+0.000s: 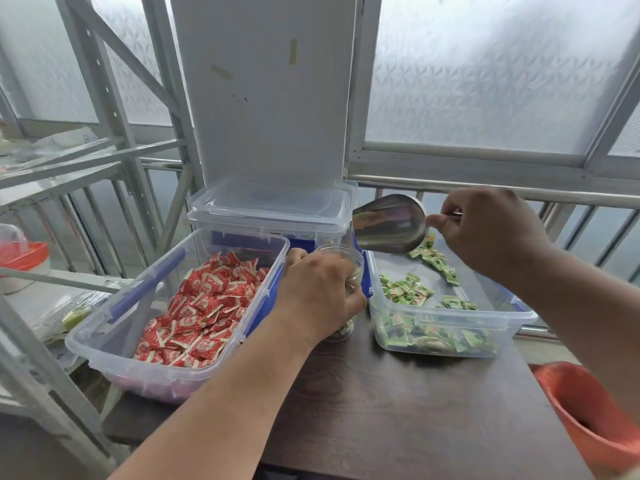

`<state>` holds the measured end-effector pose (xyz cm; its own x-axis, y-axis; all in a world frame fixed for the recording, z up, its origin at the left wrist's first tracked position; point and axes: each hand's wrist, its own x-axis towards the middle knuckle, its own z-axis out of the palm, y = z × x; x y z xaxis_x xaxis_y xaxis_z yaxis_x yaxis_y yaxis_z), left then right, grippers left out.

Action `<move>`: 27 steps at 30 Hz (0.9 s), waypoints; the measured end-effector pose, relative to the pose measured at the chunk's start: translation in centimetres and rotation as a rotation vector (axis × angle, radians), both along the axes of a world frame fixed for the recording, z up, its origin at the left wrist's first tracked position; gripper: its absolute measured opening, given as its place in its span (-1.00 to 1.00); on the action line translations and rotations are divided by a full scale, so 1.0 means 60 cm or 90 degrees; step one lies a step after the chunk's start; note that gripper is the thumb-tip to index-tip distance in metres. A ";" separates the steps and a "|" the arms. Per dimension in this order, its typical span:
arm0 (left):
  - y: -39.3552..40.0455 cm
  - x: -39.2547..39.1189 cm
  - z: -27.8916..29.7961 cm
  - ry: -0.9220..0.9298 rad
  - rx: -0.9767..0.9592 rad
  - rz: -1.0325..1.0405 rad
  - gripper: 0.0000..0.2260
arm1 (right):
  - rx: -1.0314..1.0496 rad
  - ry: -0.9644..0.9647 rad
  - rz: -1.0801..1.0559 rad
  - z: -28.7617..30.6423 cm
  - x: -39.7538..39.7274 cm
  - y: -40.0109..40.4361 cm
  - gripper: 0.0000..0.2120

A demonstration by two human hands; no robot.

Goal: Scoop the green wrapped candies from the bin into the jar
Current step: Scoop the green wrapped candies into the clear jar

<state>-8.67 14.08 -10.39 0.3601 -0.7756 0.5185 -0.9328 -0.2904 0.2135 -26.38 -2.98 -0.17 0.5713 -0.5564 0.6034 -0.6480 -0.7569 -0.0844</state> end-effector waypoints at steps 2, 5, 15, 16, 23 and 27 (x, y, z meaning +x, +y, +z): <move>-0.001 0.002 -0.002 0.010 0.001 0.004 -0.76 | 0.032 0.009 -0.029 -0.008 -0.002 -0.008 -0.71; -0.003 0.001 -0.013 0.031 -0.039 -0.008 -0.77 | 0.123 0.046 -0.083 -0.017 -0.007 -0.023 -0.71; -0.006 -0.004 -0.094 0.216 -0.252 -0.042 -0.14 | 0.296 0.146 -0.166 -0.068 -0.025 -0.054 -0.79; -0.005 -0.003 -0.103 0.271 -0.242 -0.027 -0.06 | 0.301 0.169 -0.182 -0.073 -0.025 -0.056 -0.79; -0.019 0.035 -0.152 0.512 -0.186 -0.046 -0.22 | 0.243 0.189 -0.215 -0.085 -0.011 -0.068 -0.78; -0.024 0.038 -0.162 0.516 -0.201 -0.052 -0.33 | 0.147 0.196 -0.233 -0.095 0.015 -0.087 -0.73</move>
